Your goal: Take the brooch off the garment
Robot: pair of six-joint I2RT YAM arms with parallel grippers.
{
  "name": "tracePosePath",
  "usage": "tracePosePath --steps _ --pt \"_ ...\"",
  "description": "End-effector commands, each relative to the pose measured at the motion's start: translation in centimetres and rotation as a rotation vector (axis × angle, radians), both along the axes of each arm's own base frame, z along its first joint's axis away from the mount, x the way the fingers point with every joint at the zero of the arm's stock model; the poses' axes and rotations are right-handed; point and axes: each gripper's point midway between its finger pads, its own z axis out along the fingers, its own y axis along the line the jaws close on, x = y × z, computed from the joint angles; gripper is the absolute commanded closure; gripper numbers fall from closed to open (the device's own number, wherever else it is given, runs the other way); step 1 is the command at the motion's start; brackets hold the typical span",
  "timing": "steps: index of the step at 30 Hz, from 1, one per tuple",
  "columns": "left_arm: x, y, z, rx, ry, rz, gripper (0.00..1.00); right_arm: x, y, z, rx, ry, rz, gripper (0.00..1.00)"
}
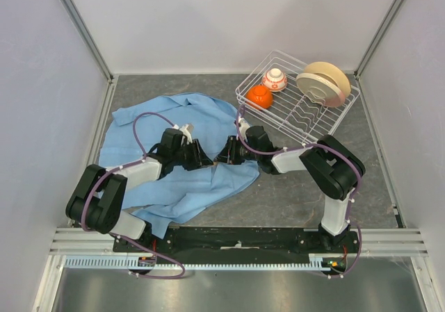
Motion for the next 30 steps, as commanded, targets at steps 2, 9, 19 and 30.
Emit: tracePosePath --steps 2,9,19,30 --pt "1.4 -0.6 1.3 -0.035 -0.169 -0.029 0.59 0.9 0.2 0.0 -0.012 -0.009 -0.008 0.66" --pt "1.7 -1.0 1.0 -0.044 -0.222 -0.062 0.59 1.1 0.1 -0.5 -0.029 -0.001 -0.005 0.66" --pt "2.3 -1.4 0.0 -0.031 -0.194 -0.071 0.54 1.1 0.0 -0.5 -0.036 0.0 -0.005 0.66" --pt "2.5 -1.5 -0.5 -0.02 -0.16 -0.068 0.68 0.9 -1.2 0.8 -0.079 -0.046 0.0 0.58"
